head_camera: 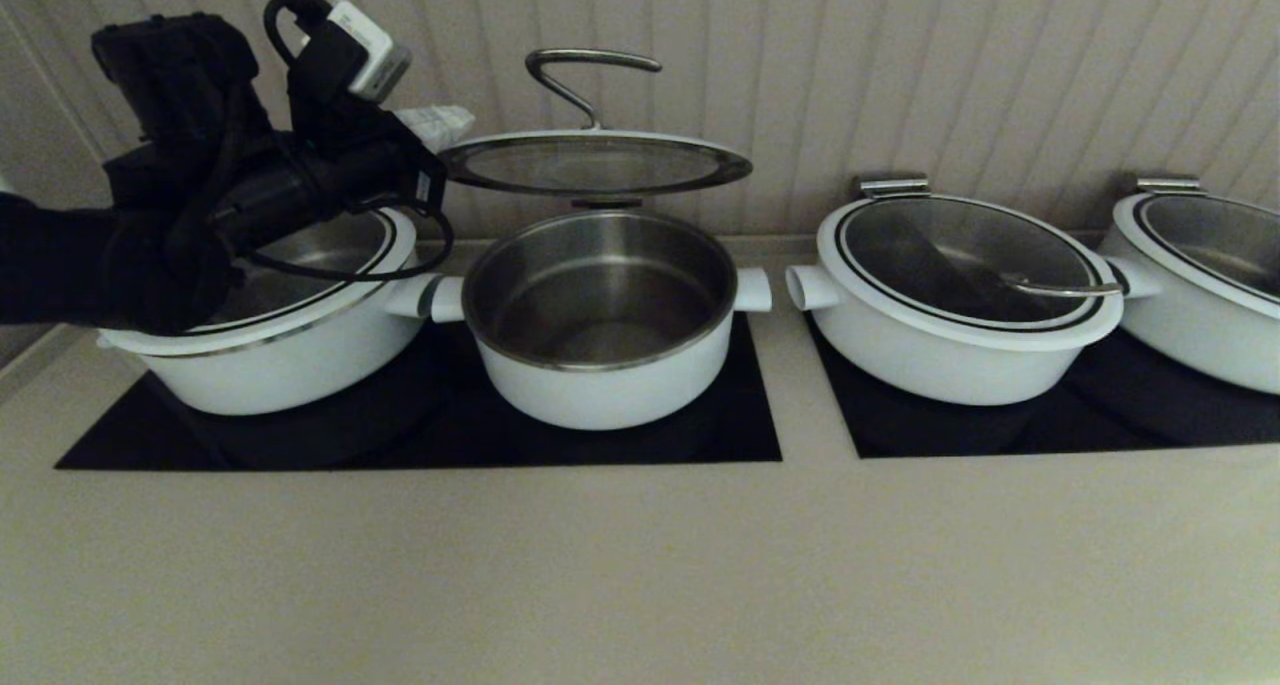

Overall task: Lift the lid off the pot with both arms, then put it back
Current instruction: Close the pot lid

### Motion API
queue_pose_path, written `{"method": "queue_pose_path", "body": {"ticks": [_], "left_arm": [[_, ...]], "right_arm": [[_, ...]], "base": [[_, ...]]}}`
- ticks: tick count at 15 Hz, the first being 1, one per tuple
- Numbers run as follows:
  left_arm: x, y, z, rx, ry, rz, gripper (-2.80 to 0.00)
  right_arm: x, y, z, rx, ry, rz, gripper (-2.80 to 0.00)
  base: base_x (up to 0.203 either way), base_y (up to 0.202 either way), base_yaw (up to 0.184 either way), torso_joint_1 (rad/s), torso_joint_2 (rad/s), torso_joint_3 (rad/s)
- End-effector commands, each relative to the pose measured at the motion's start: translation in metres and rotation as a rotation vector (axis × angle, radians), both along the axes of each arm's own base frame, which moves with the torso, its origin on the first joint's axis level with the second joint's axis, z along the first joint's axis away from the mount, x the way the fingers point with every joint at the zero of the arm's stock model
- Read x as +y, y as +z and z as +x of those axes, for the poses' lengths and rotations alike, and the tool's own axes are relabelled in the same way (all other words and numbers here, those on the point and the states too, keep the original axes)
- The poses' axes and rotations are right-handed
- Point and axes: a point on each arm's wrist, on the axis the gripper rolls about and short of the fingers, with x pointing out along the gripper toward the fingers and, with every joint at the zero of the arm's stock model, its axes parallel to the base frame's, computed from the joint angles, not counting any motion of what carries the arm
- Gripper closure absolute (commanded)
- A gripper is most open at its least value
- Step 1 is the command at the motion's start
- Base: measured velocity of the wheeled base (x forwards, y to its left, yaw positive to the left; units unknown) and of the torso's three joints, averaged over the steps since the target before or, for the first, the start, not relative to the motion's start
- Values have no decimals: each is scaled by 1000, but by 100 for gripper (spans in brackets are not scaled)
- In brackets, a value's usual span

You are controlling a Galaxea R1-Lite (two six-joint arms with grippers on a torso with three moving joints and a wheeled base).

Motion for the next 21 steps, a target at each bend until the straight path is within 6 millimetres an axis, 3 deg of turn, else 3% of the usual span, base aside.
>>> {"method": "queue_pose_path", "body": {"ticks": [1, 9, 21], "left_arm": [[0, -1, -4, 1, -2, 3, 0], [-1, -11, -9, 14, -8, 3, 0], [-5, -51, -21, 74, -25, 10, 0]], "right_arm": [[0, 0, 0, 1, 1, -1, 0], [0, 0, 0, 1, 1, -1, 0], [0, 0, 0, 1, 1, -1, 0]], "base": [[0, 0, 0, 0, 0, 0], [0, 0, 0, 0, 0, 0], [0, 0, 0, 0, 0, 0]]}}
